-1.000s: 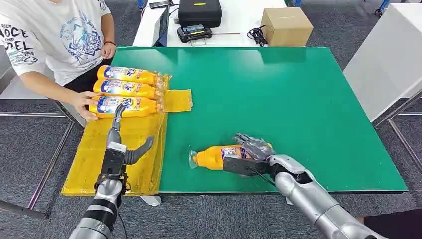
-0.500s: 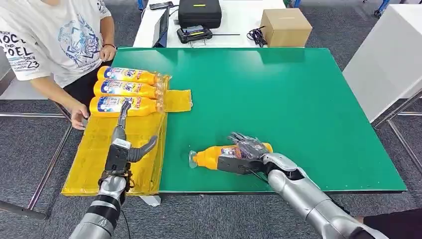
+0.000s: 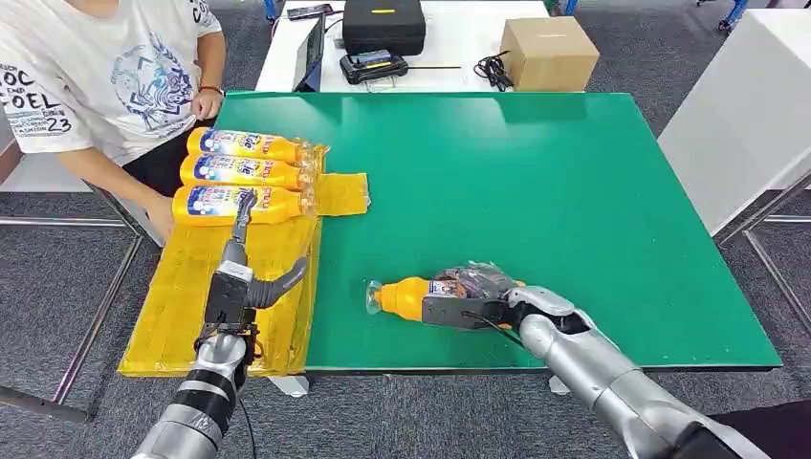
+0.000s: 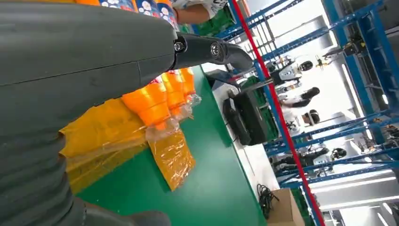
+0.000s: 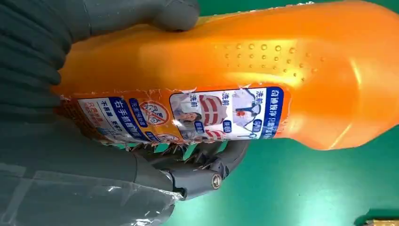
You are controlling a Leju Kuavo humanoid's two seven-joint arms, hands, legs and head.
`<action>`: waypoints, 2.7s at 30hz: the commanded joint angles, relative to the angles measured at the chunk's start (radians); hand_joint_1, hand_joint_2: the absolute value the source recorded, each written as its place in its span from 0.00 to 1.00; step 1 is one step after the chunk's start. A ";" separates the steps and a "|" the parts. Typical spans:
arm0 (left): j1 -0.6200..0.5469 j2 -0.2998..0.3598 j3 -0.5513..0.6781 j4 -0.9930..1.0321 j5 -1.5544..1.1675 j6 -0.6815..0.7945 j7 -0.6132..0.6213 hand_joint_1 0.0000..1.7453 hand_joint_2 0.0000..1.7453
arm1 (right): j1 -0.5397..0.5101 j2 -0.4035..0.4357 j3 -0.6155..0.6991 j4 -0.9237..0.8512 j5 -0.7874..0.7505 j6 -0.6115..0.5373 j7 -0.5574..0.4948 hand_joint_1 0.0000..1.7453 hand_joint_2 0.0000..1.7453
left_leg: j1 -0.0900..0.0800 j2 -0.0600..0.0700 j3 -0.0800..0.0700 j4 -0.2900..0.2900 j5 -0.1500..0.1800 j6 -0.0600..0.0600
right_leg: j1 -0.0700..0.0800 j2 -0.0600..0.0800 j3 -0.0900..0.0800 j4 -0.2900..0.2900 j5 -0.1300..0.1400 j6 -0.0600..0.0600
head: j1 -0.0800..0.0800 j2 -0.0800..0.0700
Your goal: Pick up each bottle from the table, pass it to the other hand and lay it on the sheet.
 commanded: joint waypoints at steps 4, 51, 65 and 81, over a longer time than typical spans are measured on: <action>0.118 -0.019 0.039 -0.173 0.212 -0.281 0.171 0.00 1.00 | 0.485 0.273 -0.456 -0.461 0.164 -0.596 -0.084 1.00 1.00 | 0.003 -0.001 0.002 -0.002 -0.003 -0.003 | 0.003 0.000 0.003 -0.002 -0.002 -0.003 | 0.001 0.000; 0.073 0.020 -0.272 -0.110 0.660 -0.680 0.390 0.00 1.00 | 0.411 0.504 -0.439 -0.094 0.076 -0.700 -0.455 1.00 1.00 | 0.003 0.002 -0.005 -0.001 -0.003 -0.003 | 0.003 0.002 -0.004 -0.001 -0.002 -0.003 | 0.000 0.000; 0.064 0.021 -0.281 -0.091 0.644 -0.666 0.397 0.00 1.00 | 0.379 0.526 -0.387 -0.033 0.078 -0.676 -0.448 1.00 1.00 | 0.002 0.000 -0.007 -0.001 -0.002 -0.002 | 0.002 0.001 -0.006 0.000 -0.001 -0.002 | 0.000 0.000; 0.040 0.008 -0.274 -0.057 0.684 -0.715 0.376 0.00 1.00 | 0.312 0.556 -0.240 0.213 0.071 -0.531 -0.457 1.00 1.00 | 0.004 0.000 -0.004 0.000 -0.003 -0.004 | 0.004 0.000 -0.003 -0.001 -0.002 -0.003 | 0.000 0.000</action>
